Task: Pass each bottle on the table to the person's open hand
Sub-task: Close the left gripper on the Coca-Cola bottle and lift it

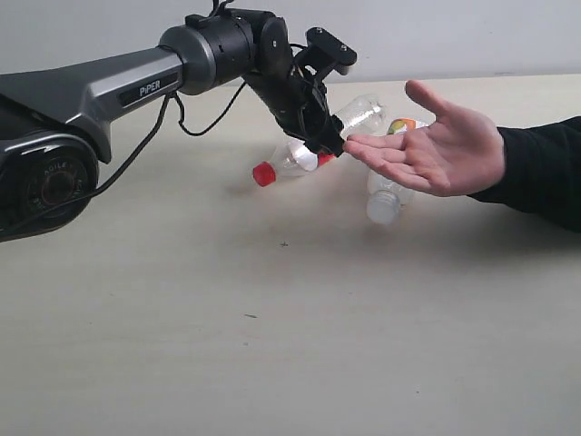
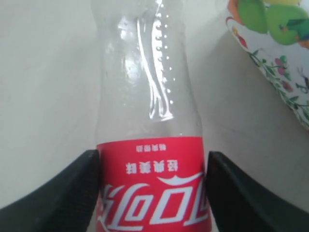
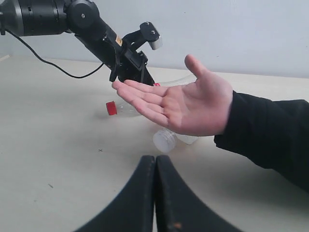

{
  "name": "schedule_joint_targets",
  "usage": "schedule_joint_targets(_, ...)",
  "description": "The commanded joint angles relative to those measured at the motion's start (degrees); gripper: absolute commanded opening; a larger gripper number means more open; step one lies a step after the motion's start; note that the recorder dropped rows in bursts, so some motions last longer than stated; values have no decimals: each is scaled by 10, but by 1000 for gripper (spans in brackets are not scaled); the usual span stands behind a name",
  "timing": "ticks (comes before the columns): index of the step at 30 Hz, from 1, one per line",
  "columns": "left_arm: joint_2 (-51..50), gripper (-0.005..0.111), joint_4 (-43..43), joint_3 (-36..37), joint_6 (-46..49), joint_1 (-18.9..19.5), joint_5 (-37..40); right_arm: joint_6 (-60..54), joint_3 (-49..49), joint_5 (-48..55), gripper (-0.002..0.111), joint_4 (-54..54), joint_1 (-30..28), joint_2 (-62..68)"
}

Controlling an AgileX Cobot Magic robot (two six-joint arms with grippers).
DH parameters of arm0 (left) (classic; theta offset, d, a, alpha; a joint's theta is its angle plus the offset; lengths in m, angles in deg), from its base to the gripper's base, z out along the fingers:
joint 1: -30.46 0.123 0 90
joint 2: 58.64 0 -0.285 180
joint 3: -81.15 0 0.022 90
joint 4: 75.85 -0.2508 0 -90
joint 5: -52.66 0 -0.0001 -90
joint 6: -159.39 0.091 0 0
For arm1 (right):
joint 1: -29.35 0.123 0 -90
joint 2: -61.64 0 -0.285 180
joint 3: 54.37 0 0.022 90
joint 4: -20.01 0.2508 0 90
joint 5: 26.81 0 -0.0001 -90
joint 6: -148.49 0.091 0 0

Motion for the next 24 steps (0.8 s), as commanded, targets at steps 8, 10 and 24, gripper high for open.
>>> schedule_joint_targets(8,-10,61,-2,-1,7,-2,17,-1,-1,-5,0,-3,1,-2)
schedule_joint_targets(10,-10,61,-2,-1,13,-2,21,-1,-1,-5,0,-3,1,-2)
schedule_joint_targets(24,-10,29,-12,-1,16,-3,24,-1,-1,-5,0,-3,1,-2)
